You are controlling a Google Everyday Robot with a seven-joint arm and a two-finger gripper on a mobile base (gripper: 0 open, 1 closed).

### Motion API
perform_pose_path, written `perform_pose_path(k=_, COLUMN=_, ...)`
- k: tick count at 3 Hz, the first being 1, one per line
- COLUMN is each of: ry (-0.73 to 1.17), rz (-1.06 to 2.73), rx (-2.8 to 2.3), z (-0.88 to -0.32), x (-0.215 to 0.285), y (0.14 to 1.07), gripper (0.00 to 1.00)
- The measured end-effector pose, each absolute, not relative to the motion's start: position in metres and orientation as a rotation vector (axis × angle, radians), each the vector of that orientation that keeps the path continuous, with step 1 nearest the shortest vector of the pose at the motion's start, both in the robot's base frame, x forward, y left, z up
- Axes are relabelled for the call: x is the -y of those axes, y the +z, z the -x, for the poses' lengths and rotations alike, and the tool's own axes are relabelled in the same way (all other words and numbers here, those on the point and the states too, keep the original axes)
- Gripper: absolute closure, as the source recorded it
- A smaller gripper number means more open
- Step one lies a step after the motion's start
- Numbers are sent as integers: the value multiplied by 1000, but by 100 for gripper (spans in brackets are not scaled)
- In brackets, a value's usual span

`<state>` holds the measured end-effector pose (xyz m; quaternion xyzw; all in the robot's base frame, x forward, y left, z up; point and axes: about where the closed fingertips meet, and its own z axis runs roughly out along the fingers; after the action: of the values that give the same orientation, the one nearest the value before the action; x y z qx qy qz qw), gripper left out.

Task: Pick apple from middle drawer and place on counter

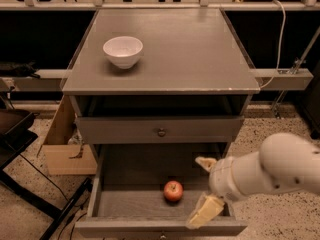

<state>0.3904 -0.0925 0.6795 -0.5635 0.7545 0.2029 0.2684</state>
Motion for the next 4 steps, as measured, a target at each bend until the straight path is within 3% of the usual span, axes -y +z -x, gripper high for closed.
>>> perform_pose_path(k=2, ry=555, rz=1412, rx=-2028, z=-443, x=75, y=547, gripper=0)
perform_pose_path(k=4, ry=573, rz=1275, rx=-2040, z=-485, x=70, y=479, gripper=0)
